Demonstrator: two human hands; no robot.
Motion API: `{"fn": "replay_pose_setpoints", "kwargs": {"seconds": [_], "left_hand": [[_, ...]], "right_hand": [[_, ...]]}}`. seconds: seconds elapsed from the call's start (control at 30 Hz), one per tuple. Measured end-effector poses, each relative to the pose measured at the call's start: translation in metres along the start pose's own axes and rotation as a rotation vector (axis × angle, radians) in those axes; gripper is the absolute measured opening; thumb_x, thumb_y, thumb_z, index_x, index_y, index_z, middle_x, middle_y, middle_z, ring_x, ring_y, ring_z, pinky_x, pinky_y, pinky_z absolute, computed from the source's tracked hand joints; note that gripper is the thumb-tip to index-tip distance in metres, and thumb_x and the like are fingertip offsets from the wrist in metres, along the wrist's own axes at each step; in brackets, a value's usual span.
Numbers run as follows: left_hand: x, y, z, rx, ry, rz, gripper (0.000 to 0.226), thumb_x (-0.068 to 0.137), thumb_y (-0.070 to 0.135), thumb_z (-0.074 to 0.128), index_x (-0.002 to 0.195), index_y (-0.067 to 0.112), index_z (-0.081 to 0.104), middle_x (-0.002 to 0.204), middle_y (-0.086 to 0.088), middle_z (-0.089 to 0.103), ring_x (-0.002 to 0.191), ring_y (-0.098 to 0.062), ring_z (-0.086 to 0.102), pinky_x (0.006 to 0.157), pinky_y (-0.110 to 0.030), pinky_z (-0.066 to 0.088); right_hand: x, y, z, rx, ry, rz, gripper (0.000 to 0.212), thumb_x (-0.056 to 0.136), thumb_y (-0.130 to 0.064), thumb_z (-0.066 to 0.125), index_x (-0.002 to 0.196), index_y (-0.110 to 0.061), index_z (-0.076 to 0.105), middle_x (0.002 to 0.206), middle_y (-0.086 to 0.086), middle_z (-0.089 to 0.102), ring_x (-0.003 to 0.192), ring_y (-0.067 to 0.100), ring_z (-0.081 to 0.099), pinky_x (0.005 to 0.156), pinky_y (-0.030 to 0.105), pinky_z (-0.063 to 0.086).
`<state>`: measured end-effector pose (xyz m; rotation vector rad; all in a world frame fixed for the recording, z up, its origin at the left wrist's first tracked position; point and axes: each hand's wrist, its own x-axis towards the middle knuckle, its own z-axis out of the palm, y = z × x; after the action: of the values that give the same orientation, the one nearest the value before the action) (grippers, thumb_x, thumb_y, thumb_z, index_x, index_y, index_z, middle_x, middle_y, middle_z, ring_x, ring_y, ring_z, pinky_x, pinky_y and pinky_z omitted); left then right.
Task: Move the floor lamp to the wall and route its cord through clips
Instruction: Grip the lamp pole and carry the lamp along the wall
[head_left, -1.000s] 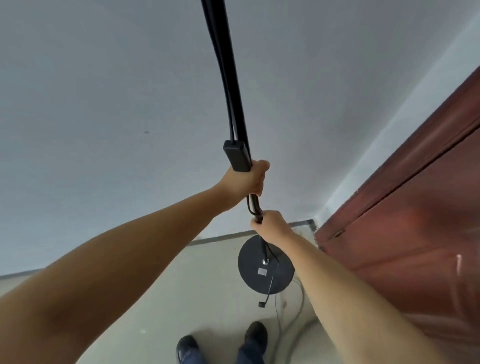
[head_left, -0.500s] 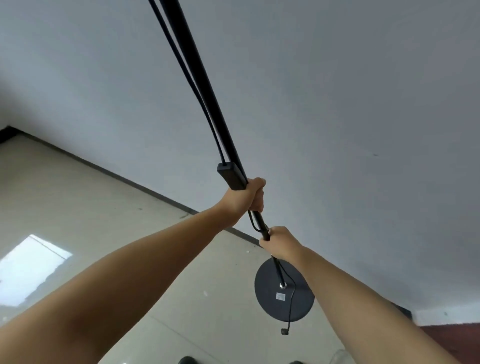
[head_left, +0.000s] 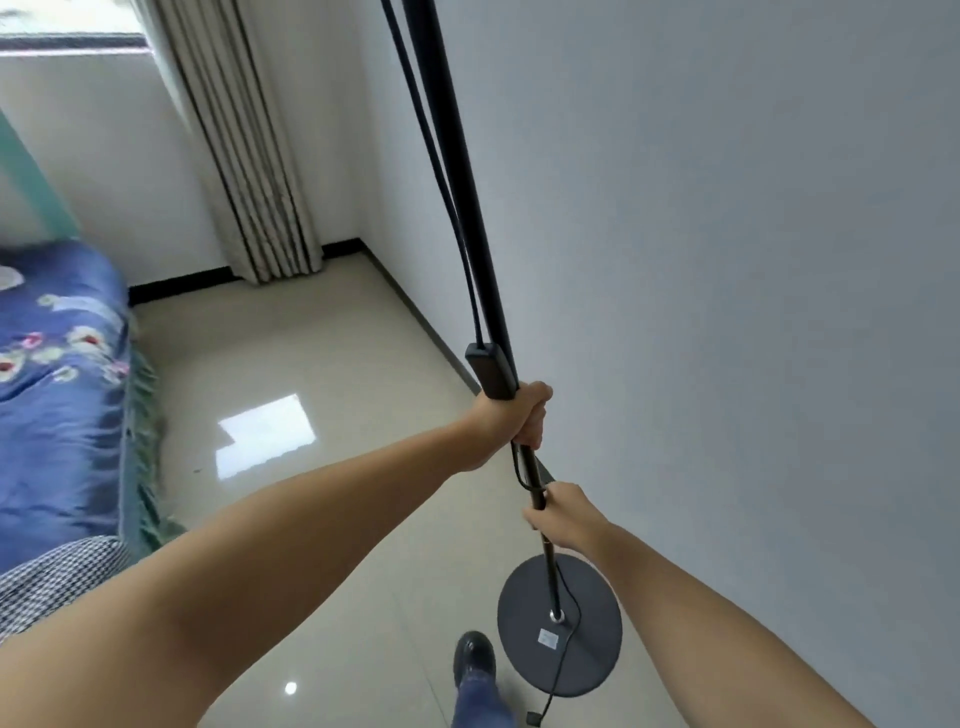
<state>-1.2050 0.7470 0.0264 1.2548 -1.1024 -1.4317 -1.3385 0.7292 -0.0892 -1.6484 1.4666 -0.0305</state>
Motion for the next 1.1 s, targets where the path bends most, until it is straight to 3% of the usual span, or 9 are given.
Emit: {"fn": "replay_pose_setpoints", "kwargs": {"seconds": [0.27,0.67,0.87,1.1], "left_hand": [[0.088,0.036,-0.197,0.020,0.245,0.019,0.047,0.086,0.010,0.039,0.043,0.022,0.024,0.037,0.009,0.026,0.038,-0.013,0.024,0.050,-0.026,0.027],[0.202,0.105,-0.511,0.004,0.477,0.084,0.046,0.086,0.006,0.037,0.046,0.020,0.020,0.040,0.007,0.021,0.044,-0.016,0.017,0.049,-0.026,0.023],[0.279,0.149,-0.670,0.050,0.444,0.097,0.046,0.086,0.006,0.036,0.045,0.020,0.022,0.038,0.007,0.024,0.041,-0.014,0.021,0.043,-0.020,0.030],[0.395,0.202,-0.803,0.103,0.337,0.071,0.048,0.085,0.003,0.034,0.044,0.021,0.020,0.034,0.010,0.022,0.038,-0.013,0.018,0.040,-0.019,0.025]], "right_hand": [[0.176,-0.175,0.038,-0.219,-0.166,-0.246,0.010,0.079,-0.016,0.053,0.073,-0.008,0.053,0.077,0.010,0.056,0.069,0.023,0.051,0.065,0.032,0.042],[0.409,-0.463,0.113,-0.333,-0.286,-0.384,0.018,0.083,-0.020,0.053,0.083,-0.004,0.060,0.083,0.012,0.058,0.072,0.025,0.052,0.067,0.033,0.042],[0.525,-0.602,0.138,-0.275,-0.254,-0.387,0.010,0.083,-0.018,0.052,0.079,-0.009,0.055,0.082,0.011,0.054,0.071,0.022,0.048,0.065,0.031,0.038],[0.651,-0.720,0.129,-0.205,-0.221,-0.370,0.006,0.080,-0.015,0.052,0.076,-0.010,0.052,0.078,0.011,0.051,0.070,0.022,0.044,0.064,0.032,0.034]]}}
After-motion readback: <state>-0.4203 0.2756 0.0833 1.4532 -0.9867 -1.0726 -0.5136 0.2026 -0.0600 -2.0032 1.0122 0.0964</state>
